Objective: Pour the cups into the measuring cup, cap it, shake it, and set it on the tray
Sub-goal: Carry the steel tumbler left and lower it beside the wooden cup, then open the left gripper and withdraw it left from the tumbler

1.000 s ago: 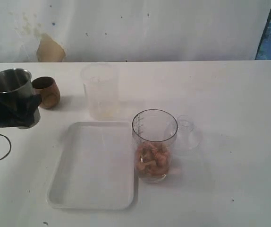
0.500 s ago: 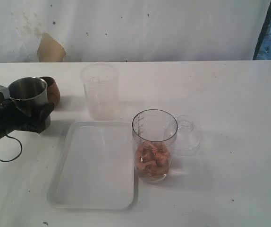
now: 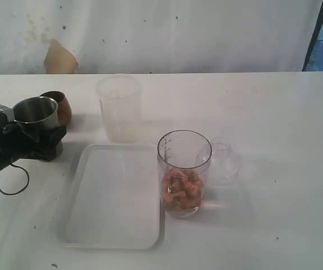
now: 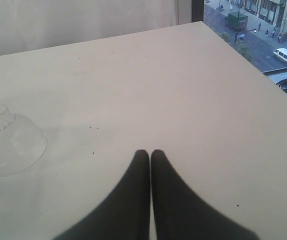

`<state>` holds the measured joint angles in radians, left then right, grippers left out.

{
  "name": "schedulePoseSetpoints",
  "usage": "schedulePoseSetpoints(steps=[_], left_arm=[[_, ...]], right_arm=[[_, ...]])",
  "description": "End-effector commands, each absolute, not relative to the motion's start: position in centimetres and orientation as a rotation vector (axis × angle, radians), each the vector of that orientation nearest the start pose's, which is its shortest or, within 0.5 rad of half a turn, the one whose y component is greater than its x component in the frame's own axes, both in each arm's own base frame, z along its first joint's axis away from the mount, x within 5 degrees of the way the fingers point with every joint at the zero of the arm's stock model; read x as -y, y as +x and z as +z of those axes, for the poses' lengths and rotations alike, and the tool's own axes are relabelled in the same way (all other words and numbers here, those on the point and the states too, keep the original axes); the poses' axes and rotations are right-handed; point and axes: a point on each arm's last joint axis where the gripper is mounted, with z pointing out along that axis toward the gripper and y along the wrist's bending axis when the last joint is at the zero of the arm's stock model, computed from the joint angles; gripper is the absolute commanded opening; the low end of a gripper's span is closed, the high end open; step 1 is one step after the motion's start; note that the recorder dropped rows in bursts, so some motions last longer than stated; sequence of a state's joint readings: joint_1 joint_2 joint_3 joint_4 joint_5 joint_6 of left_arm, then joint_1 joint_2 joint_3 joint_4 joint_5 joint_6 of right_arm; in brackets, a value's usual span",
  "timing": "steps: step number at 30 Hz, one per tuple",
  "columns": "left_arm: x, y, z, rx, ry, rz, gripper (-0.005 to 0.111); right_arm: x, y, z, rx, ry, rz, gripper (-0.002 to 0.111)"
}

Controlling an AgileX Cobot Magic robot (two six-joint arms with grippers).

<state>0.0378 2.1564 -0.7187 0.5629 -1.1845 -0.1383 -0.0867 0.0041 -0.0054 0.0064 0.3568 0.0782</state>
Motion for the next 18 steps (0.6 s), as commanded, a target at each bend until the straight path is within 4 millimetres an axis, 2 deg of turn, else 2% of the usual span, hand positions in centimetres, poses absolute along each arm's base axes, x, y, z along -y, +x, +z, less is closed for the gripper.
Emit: schedulePoseSetpoints(steps=[1,2,3,4,5,6,7,13,18], left_arm=[[3.2,34.5,8.5,-1.692,0.396,-0.375,0.013],[3.2,34.5,8.5,-1.692,0.396,-0.375,0.021],[3.2,34.5,8.5,-1.692,0.396,-0.375,0.038],[3.2,34.5,8.5,-1.692,0.396,-0.375,0.05],[3.2,34.5,8.5,-1.692,0.396,-0.375,0.075],[3.2,34.5,8.5,-1.692,0.396,-0.375,0.087],[3.2,34.5,8.5,-1.692,0.401,-0.377,0.106],[3.4,34.3,8.4,-1.697,0.417,-0.406,0.105],[2.8,32.8,7.4,-1.763,0.351,-0.337,0.105]], right_arm=[[0.4,5.3,18.2,-1.827,0.161,0.003,0.0],[0.4,5.3,18.2,-1.827,0.161,0.003,0.0],[0.4,5.3,18.2,-1.827,0.161,0.003,0.0],[0.4,5.3,18.2,-1.827,0.161,0.003,0.0],[0.4,5.3,18.2,-1.827,0.161,0.003,0.0],[0.4,5.3,18.2,-1.827,0.161,0.003,0.0],[0.4,5.3,18.2,-1.827,0.161,0.003,0.0],[0.4,5.3,18.2,-1.827,0.161,0.003,0.0],[0.4,5.3,18.2,-1.827,0.161,0.003,0.0]])
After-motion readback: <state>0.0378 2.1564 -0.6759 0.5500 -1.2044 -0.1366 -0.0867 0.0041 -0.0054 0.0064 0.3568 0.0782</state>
